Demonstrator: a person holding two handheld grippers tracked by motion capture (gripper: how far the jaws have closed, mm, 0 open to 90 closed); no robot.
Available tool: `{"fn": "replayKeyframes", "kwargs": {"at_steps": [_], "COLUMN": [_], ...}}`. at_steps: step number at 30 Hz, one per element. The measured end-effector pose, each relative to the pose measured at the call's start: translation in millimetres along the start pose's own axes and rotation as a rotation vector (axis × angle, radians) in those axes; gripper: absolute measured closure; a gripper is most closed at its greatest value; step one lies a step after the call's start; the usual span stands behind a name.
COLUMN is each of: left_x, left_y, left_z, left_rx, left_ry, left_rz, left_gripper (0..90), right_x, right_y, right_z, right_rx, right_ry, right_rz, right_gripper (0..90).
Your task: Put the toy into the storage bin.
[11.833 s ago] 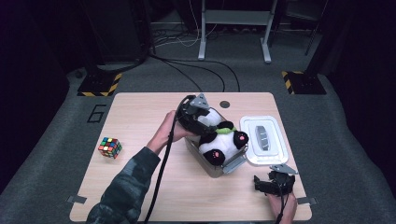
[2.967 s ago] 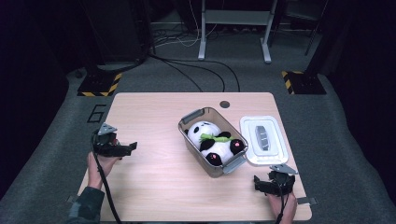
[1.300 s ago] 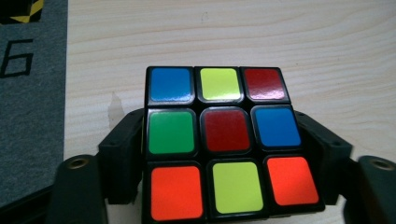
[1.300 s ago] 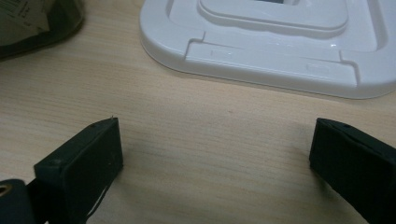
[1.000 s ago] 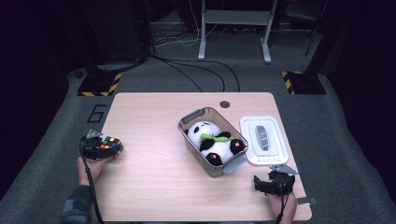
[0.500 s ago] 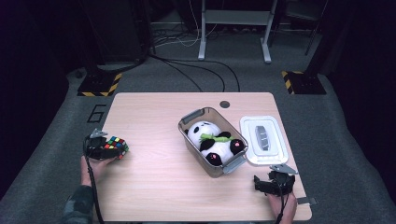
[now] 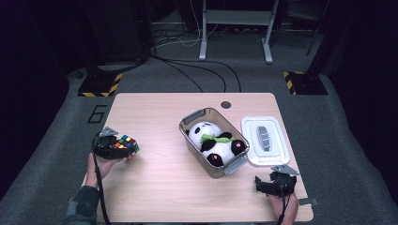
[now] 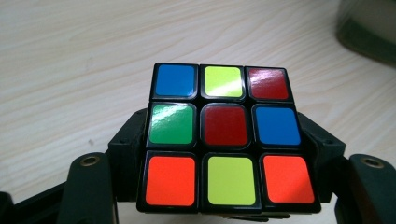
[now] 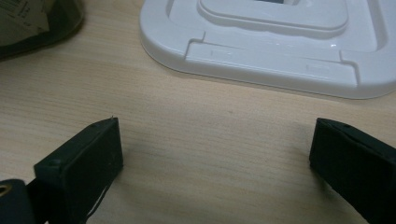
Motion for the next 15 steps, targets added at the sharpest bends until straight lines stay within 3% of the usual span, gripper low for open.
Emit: {"fn": "replayKeyframes", "kwargs": {"at_steps": [4,15], "left_x": [-13.6,-34.9], "left_y": [-3.5,-12.2], "left_z": [-9.7,-29.0], "left_rx": [0.0,-0.011], "left_ry": [0.027,0.088], "left_rz": [0.027,0.063], "left_gripper": [32.8,32.8], "right_x": [0.0,0.0], "right_y": [0.0,0.0], "right_z": [0.0,0.0], "right_rx": [0.0,0.0], "right_ry": [0.0,0.0], "right_rz": [0.0,0.0], "right_gripper": [2.0,2.0]}}
Point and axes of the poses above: each handheld gripper's, and its own axes: y roughly forward along the jaws, z roughly out of its underside, x roughly to its left, the point moved 6 cm from there along y, roughly forward along the jaws, and after that the axes turned 2 degrees about y, right-handed, at the moved point
